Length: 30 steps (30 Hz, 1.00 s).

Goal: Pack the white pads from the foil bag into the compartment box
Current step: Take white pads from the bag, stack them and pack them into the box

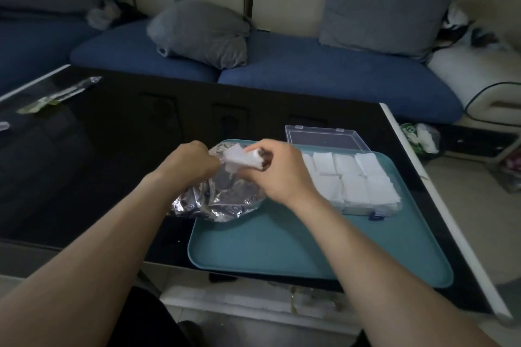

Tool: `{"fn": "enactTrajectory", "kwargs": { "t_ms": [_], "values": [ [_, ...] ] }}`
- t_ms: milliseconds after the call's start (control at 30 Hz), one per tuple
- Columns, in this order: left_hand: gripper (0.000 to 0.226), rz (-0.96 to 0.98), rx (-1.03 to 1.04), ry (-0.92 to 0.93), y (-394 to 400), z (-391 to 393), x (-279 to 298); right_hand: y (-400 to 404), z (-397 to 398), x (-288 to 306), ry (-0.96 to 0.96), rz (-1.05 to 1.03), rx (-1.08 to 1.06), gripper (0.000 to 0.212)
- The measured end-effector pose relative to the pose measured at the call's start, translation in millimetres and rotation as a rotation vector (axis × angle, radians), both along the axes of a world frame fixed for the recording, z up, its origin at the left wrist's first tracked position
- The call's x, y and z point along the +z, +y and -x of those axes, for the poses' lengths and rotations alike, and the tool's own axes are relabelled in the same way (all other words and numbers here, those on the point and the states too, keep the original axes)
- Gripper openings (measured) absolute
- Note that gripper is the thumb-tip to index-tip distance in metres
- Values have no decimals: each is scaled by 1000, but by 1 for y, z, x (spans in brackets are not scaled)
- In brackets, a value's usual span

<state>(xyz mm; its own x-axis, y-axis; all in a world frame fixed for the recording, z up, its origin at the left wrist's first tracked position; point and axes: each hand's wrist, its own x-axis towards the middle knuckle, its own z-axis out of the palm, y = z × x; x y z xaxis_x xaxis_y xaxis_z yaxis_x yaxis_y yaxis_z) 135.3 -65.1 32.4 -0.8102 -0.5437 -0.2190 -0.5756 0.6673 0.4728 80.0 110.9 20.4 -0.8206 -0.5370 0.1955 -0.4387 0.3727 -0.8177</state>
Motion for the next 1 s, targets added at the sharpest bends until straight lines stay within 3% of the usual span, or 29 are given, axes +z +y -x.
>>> {"fn": "enactTrajectory", "kwargs": {
  "t_ms": [67, 167, 233, 300, 367, 433, 500, 567, 633, 867, 1000],
  "values": [
    [30, 15, -30, 59, 1, -1, 2, 16, 5, 5, -24, 61, -52, 32],
    [91, 37, -143, 21, 4, -3, 4, 43, 12, 8, -124, 57, -103, 40],
    [109, 4, -214, 33, 13, -9, 11, 63, 13, 12, -222, 22, -102, 51],
    [99, -98, -249, 215, 26, -12, 21, 84, 13, 18, -320, 23, -82, 61],
    [66, -167, -274, 507, 42, -15, 32, 100, 13, 23, -382, 23, -40, 64],
    [39, -247, -316, 656, 63, -16, 43, 111, 13, 25, -422, 26, 28, 65],
    [30, -453, -414, 544, 85, -16, 46, 119, 12, 27, -452, 46, 105, 64],
    [26, -680, -537, 296, 105, -16, 41, 125, 11, 29, -436, 31, 159, 59],
    [18, -781, -600, 187, 116, -14, 31, 130, 9, 31, -411, 4, 126, 57],
    [13, -929, -478, 316, 131, 3, 18, 138, 11, 29, -306, 240, -139, 24],
    [45, -1190, -403, 205, 136, 8, 18, 145, 13, 29, -215, 218, -119, 17]
  ]
}}
